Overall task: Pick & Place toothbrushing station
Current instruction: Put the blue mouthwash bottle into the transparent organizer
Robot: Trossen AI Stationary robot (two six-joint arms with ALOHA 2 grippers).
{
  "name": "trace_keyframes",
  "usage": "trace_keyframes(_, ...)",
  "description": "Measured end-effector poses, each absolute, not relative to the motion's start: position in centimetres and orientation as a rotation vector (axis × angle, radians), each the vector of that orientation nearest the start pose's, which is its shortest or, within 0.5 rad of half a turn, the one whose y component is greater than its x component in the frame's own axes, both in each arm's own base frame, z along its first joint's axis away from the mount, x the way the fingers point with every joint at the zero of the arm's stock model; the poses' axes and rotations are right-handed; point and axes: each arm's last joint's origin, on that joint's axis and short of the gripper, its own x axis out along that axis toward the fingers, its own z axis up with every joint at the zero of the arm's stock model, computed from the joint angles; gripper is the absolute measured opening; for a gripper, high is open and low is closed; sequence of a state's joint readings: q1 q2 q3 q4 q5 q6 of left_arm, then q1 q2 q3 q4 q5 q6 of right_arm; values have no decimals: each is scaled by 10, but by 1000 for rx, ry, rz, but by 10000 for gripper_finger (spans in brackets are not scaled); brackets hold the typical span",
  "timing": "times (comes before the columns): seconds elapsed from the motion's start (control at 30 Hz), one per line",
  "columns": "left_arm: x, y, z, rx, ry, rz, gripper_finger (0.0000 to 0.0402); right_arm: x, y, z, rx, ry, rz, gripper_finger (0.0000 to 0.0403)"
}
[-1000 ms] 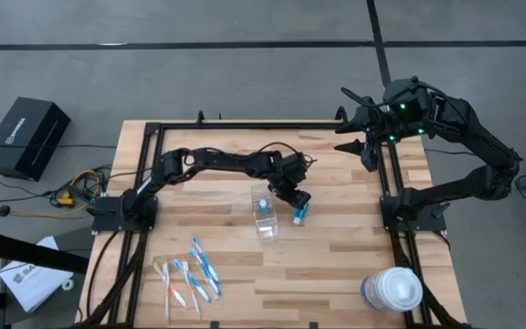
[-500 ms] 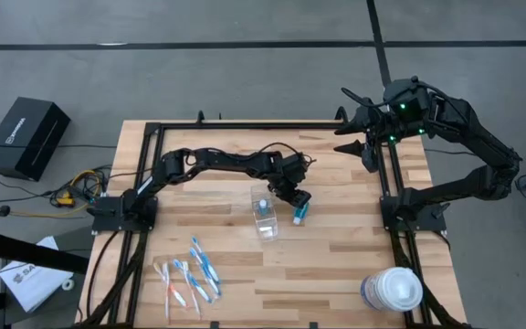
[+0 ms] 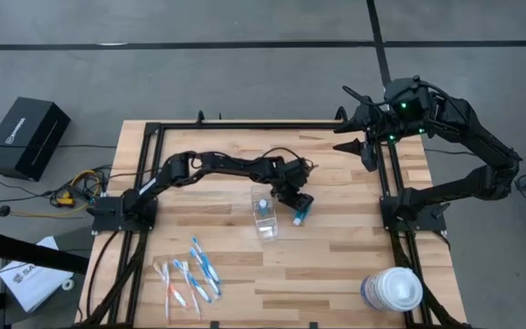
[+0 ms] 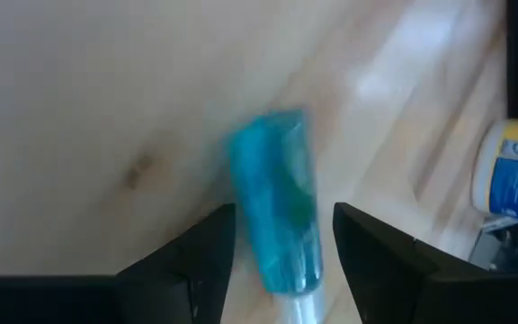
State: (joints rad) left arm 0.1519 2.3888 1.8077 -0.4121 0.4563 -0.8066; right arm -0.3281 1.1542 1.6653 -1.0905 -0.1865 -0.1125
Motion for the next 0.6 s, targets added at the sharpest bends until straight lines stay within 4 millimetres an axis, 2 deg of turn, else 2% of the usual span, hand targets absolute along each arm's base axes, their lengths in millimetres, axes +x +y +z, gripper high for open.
trace_keyframes(0.3, 501, 58, 117, -1060, 1030, 101, 173, 171, -53, 465, 36, 557, -107, 214)
trace_keyframes(0.37, 500, 58, 116, -1049, 1031, 102, 148, 171, -53, 466, 33, 547, -108, 214)
trace_keyframes(0.53, 501, 58, 115, -1006, 1018, 77, 40, 172, -53, 467, 38, 538, -111, 214)
trace_keyframes(0.6, 503, 58, 116, -998, 1002, 67, 33, 172, -53, 467, 38, 538, -111, 214)
